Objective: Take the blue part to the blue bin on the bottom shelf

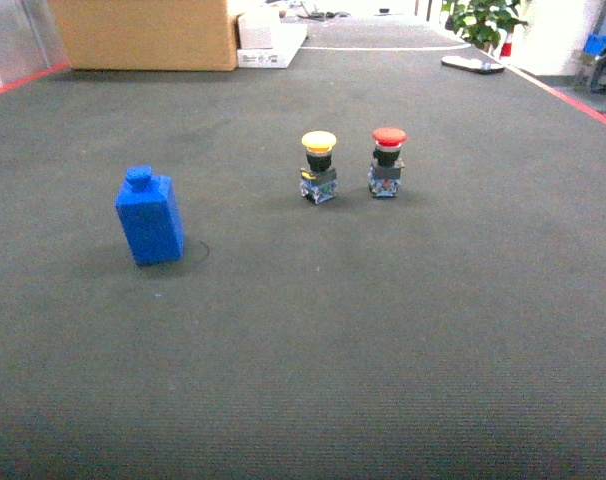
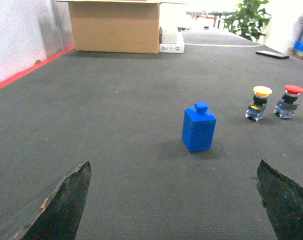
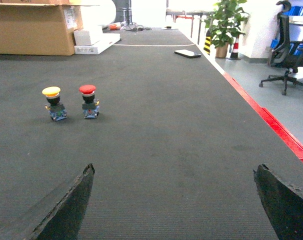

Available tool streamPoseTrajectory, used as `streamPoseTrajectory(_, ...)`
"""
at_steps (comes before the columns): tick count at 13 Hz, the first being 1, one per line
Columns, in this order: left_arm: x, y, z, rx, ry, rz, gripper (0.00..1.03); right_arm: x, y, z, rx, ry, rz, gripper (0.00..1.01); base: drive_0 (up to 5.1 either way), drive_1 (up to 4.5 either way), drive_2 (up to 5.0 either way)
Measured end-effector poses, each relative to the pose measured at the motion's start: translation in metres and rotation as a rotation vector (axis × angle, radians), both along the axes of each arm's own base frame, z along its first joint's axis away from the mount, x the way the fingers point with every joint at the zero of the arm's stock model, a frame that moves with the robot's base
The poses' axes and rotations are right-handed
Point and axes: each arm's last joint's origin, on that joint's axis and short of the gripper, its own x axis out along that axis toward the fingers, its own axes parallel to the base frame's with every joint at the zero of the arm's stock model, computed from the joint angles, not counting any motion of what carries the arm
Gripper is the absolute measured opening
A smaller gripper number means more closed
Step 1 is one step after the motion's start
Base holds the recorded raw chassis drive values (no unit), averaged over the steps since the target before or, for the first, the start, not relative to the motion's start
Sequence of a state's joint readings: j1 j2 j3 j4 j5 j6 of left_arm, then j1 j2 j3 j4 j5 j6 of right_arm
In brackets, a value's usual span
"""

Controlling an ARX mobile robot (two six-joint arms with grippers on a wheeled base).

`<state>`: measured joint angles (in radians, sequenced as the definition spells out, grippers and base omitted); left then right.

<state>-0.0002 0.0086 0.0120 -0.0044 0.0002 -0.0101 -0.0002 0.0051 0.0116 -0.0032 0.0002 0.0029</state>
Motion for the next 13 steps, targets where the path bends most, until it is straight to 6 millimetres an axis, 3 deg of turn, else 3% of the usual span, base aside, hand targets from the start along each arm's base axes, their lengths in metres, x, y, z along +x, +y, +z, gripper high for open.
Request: streamPoseTrajectory(13, 0.0000, 0.0000, 0.0000, 0.000, 0.000, 0.001, 0.98, 0.0000, 0.0000, -0.0002, 0.000, 0.002, 0.000, 0.98, 0.0, 0.00, 0.0)
